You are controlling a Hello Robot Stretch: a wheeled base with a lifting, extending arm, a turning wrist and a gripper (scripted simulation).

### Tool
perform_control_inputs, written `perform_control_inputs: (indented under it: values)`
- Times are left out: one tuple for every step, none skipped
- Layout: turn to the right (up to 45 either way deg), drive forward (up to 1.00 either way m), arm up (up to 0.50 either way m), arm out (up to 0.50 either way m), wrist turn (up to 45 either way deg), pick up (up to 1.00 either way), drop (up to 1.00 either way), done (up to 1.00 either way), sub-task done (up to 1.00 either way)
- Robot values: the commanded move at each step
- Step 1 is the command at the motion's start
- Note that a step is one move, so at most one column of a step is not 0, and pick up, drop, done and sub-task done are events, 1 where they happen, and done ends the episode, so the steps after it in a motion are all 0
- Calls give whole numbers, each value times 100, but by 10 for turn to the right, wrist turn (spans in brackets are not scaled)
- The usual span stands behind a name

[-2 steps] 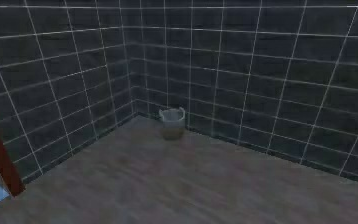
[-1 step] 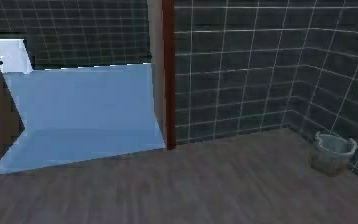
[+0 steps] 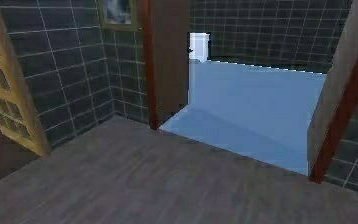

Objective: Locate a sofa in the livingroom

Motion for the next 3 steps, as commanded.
perform_control_inputs:
  values:
    - [-450,0,0,0,0,0,0,0,0]
    - [-210,0,0,0,0,0,0,0,0]
    - [0,100,0,0,0,0,0,0,0]
